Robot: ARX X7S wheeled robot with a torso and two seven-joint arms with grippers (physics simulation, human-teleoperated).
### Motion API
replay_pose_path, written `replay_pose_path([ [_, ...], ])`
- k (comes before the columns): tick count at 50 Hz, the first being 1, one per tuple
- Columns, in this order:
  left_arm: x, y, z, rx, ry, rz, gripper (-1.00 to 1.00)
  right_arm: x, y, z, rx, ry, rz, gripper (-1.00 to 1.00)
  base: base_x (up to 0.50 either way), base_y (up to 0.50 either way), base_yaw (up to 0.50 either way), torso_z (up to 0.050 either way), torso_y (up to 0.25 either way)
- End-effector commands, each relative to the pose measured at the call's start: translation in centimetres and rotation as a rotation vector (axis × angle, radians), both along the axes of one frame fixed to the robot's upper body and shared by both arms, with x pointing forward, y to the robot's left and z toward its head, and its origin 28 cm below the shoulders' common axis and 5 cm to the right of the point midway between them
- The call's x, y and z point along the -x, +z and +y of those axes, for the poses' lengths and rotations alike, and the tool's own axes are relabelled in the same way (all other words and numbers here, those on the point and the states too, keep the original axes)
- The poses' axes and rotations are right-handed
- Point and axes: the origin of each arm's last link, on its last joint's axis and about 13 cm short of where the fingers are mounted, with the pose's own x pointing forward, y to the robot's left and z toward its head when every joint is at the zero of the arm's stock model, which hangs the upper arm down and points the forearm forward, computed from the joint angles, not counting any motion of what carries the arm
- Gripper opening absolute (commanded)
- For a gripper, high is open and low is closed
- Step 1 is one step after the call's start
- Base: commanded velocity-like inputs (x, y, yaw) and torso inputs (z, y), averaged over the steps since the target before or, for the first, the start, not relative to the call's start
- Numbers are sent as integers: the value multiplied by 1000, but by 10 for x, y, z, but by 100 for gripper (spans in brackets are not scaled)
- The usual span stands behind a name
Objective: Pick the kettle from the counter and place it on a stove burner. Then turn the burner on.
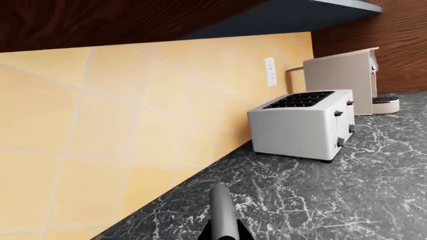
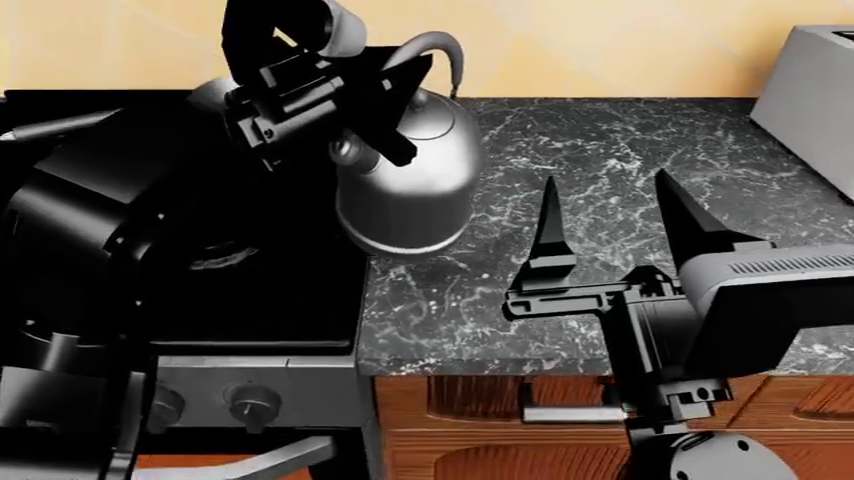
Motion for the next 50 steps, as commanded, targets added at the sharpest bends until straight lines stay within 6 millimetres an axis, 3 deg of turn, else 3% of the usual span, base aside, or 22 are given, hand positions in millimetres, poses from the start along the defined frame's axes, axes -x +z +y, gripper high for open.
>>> replay_pose_path([
  [1, 4, 18, 5, 77, 97, -69, -100, 0, 0, 1, 20, -10, 0, 100, 78, 500, 0, 0, 0],
  [39, 4, 17, 5, 84, 103, -68, -100, -1, -1, 0, 13, -25, 6, 100, 55, 500, 0, 1, 2],
  [50, 2, 13, -2, 94, 84, -55, -100, -1, -2, -1, -32, 17, 2, 100, 0, 0, 0, 0, 2],
])
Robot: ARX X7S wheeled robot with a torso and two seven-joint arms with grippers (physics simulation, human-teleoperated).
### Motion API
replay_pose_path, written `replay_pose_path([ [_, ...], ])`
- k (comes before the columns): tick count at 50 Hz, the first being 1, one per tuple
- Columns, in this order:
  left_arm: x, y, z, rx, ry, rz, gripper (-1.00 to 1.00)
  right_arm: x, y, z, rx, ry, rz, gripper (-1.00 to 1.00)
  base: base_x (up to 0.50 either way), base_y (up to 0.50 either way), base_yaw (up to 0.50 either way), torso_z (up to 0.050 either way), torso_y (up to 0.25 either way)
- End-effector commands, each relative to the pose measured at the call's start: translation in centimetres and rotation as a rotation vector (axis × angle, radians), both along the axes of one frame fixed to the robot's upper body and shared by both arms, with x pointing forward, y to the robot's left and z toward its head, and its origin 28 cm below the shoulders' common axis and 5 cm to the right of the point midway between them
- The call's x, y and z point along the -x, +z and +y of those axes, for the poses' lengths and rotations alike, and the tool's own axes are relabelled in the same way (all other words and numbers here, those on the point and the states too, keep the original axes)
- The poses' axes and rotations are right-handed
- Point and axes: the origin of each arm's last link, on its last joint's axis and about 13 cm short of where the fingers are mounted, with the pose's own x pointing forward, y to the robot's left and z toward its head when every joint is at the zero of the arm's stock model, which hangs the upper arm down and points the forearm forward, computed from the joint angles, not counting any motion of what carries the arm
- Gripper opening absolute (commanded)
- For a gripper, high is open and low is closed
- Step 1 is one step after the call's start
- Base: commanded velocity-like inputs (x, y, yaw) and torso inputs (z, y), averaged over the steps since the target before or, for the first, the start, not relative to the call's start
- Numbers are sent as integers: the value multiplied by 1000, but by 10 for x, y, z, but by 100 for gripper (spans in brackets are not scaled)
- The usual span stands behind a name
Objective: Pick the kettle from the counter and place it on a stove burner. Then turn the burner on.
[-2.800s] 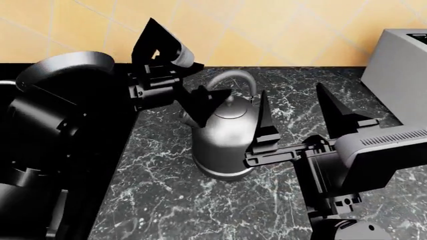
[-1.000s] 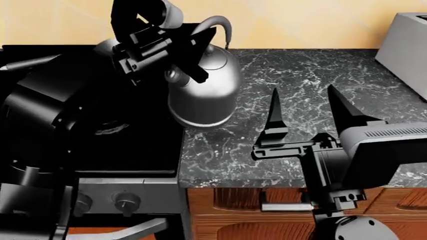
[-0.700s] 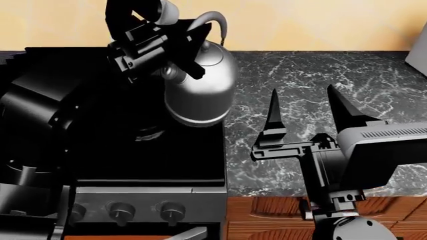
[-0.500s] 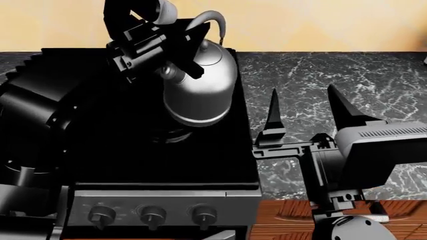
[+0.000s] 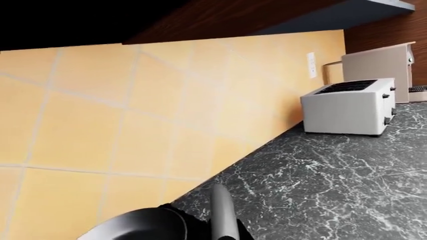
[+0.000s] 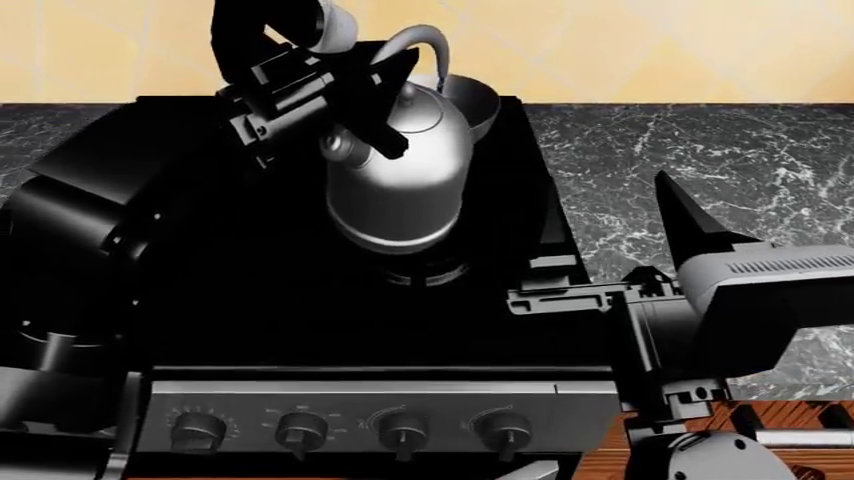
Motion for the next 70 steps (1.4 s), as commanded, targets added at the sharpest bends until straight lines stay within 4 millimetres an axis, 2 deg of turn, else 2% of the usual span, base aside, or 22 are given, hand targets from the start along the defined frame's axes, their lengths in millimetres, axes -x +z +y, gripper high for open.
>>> replay_pose_path([
  [1, 3, 13, -7, 86, 35, -44, -100, 0, -1, -1, -30, 22, -2, 100, 0, 0, 0, 0, 0],
  [22, -8, -4, -17, 118, 14, -3, -100, 0, 0, -2, -38, 26, -3, 100, 0, 0, 0, 1, 2],
  [51, -9, -27, -14, 114, 26, 55, -100, -1, -1, -1, -41, 27, 5, 100, 0, 0, 0, 0, 1],
  [52, -9, -26, -15, 118, 26, 53, 100, -1, -1, -2, -41, 27, 6, 100, 0, 0, -3, 0, 0],
  [70, -9, -21, -13, 142, 42, 38, 100, -1, -2, -1, -39, 33, 10, 100, 0, 0, 0, 0, 0],
])
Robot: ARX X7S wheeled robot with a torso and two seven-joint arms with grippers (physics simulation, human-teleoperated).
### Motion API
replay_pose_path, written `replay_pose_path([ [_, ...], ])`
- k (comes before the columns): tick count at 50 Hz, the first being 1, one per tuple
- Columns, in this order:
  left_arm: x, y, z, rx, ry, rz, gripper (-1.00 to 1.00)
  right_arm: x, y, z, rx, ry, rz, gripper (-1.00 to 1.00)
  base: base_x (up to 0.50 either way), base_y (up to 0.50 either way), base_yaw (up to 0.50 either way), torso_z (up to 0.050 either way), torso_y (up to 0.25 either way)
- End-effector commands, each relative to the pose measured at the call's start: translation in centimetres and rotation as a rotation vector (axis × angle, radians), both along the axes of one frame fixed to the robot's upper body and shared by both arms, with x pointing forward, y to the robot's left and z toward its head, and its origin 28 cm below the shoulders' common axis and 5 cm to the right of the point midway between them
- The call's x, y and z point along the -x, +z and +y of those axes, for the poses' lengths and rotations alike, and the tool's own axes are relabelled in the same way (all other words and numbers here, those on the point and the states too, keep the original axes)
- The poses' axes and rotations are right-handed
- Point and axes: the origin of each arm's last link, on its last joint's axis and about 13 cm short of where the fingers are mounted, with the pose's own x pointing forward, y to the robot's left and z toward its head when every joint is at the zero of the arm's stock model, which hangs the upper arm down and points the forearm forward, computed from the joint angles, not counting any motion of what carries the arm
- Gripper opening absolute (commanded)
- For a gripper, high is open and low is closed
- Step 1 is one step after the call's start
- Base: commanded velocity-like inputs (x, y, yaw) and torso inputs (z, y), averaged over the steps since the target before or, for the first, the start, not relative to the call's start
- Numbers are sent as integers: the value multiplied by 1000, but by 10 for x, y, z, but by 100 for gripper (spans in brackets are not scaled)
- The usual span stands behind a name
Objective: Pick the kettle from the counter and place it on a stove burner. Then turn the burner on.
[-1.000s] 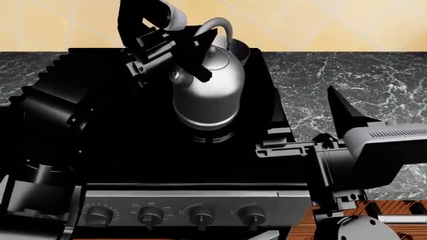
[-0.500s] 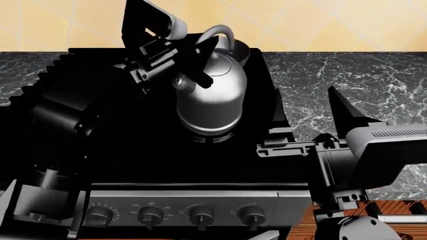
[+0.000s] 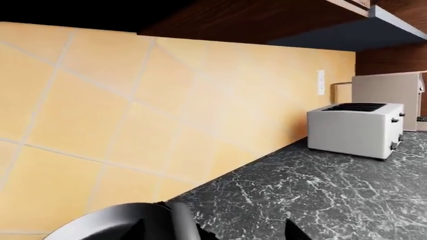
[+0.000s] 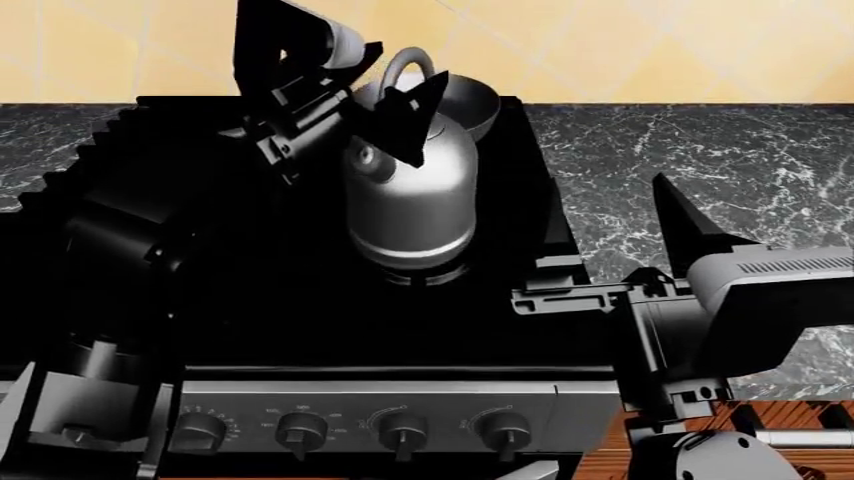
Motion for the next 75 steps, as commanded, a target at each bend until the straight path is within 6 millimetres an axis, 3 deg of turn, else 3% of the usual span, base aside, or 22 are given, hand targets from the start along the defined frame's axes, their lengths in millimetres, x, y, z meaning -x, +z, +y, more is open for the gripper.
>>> replay_pose_path([
  [1, 1, 5, -1, 27, 24, -13, 100, 0, 0, 0, 1, 3, 2, 100, 0, 0, 0, 0, 0],
  [17, 12, 24, 3, 75, 58, -83, 100, 1, 1, 1, 2, 6, 0, 100, 0, 0, 0, 0, 0],
  [31, 61, 36, 11, 287, 195, -250, 100, 2, 1, 0, -4, 13, -10, 100, 0, 0, 0, 0, 0],
  [36, 78, 22, 18, 355, 305, -250, 100, 2, 1, 1, -6, 14, -15, 100, 0, 0, 0, 0, 0],
  [48, 132, -53, 12, 323, 427, -270, 100, 2, 1, 2, 4, 7, -19, 100, 0, 0, 0, 0, 0],
  [53, 141, -72, 15, 369, 438, -261, 100, 1, 0, 4, 24, -14, -8, 100, -5, 149, 0, 0, 0],
  [75, 146, -77, 13, 380, 434, -270, 100, 2, 1, 6, 60, -54, 10, 100, -359, 362, 0, 0, 0],
])
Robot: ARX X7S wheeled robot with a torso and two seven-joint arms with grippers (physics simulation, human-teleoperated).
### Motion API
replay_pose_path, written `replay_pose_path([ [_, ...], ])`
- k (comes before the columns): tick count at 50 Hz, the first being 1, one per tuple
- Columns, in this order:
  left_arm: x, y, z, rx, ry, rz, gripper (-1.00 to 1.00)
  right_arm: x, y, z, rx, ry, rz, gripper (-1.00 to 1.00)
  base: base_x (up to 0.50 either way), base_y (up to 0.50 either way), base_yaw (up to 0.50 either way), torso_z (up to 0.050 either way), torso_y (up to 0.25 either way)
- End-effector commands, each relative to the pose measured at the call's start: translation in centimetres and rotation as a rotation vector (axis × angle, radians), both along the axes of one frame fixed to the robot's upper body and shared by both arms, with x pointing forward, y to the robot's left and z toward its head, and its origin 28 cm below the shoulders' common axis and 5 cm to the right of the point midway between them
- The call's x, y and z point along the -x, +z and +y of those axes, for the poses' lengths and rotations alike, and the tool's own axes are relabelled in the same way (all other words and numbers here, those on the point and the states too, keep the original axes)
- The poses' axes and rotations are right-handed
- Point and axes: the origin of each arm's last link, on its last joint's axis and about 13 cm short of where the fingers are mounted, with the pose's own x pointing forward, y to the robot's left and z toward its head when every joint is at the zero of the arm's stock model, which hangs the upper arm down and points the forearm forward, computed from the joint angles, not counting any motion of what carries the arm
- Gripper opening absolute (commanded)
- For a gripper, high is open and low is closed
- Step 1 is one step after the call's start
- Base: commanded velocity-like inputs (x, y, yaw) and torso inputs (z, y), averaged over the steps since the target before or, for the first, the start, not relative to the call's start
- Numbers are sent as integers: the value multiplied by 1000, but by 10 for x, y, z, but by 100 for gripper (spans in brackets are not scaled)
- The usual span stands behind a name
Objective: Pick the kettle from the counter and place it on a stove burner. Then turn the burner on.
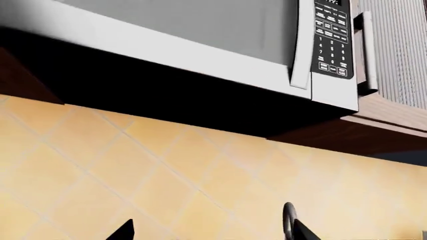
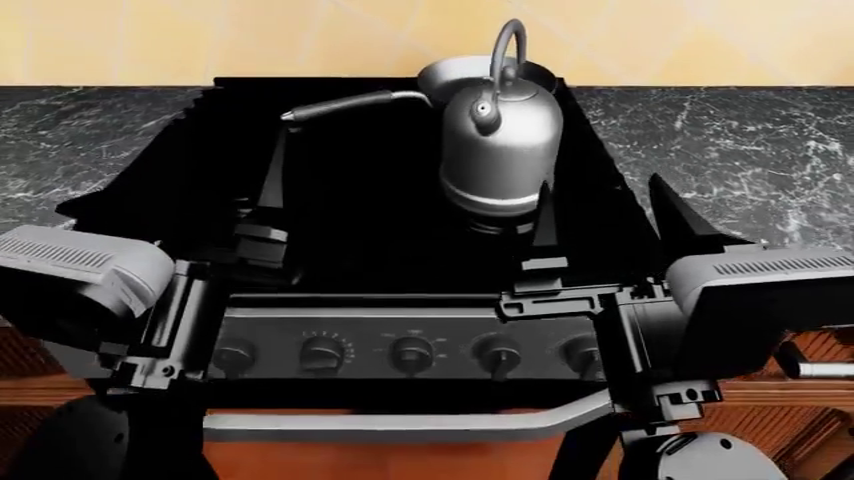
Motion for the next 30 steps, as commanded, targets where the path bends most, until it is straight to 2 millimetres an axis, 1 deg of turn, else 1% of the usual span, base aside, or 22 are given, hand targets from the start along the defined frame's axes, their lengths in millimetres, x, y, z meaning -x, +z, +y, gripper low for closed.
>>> replay_pose_path([
  [1, 5, -5, -2, 2, 5, 6, 100, 0, 0, 0, 10, -17, 8, 100, -500, 86, 0, 0, 0],
  [11, 4, -5, -3, 7, 28, 22, 100, 1, 0, -1, -7, 19, 4, 100, -500, 3, 0, 0, 0],
  [16, 4, -5, -3, 3, 39, 17, 100, 1, 0, 0, 9, 28, -11, 100, -500, -217, 0, 0, 0],
  [17, 4, -5, -3, 0, 42, 15, 100, 2, 0, 0, 15, 19, -22, 100, 0, -500, 0, 0, 0],
  [24, 5, -5, -3, -11, 72, -6, 100, 0, -3, -1, -13, 37, -16, 100, 0, 0, 0, 0, 0],
  [30, 5, -3, -2, -26, 134, -34, 100, 0, -2, -2, -28, 47, -12, 100, 0, 0, 0, -50, 0],
])
